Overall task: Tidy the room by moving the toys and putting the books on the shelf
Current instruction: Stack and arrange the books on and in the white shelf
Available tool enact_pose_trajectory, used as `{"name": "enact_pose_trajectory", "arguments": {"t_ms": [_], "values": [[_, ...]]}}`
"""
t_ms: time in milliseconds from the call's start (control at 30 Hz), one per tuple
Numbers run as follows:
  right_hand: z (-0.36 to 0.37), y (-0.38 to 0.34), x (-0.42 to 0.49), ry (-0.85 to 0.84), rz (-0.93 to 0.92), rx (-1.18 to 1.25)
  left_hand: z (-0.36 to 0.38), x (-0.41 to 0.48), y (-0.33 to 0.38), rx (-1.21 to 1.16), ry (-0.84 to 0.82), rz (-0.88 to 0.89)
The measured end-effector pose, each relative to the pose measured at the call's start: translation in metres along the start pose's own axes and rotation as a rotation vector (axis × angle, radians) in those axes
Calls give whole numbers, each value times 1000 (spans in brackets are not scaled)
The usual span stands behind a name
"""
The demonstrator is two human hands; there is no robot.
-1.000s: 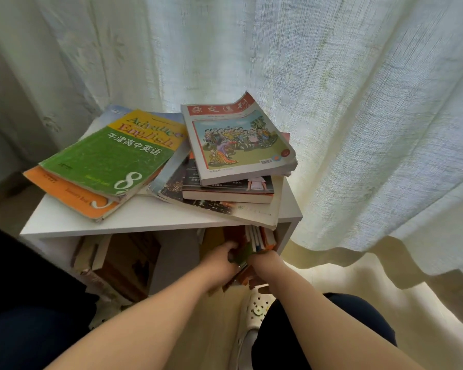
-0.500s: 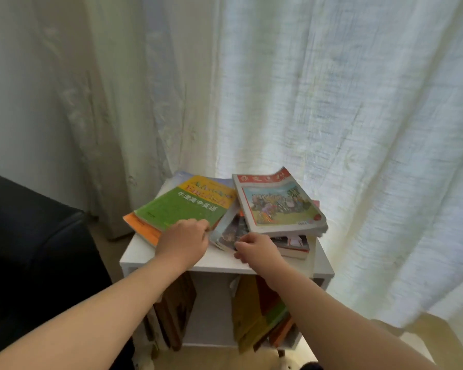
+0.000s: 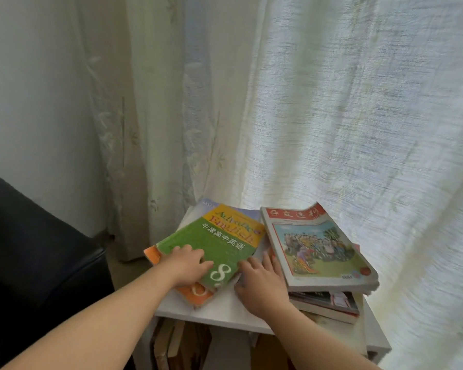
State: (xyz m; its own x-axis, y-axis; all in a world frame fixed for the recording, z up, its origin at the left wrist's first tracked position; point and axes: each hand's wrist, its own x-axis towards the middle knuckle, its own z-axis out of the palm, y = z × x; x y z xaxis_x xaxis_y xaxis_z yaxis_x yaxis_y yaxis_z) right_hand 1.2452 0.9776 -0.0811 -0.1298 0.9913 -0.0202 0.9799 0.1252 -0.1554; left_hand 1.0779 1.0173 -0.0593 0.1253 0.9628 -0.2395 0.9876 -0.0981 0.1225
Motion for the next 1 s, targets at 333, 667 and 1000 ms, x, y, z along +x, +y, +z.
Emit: {"name": "enact_pose_trajectory", "arguments": {"t_ms": [333,667,1000], "values": [[-8,-6,27,-186,16,120,4,41,-49,-275,170,-402],[-10,-8,17,-168,38,218,-22,12,-62,-401,372,-191],[-20,-26,28,-121,366,1293,-44,-30,-63,-1414,554,-145]]}}
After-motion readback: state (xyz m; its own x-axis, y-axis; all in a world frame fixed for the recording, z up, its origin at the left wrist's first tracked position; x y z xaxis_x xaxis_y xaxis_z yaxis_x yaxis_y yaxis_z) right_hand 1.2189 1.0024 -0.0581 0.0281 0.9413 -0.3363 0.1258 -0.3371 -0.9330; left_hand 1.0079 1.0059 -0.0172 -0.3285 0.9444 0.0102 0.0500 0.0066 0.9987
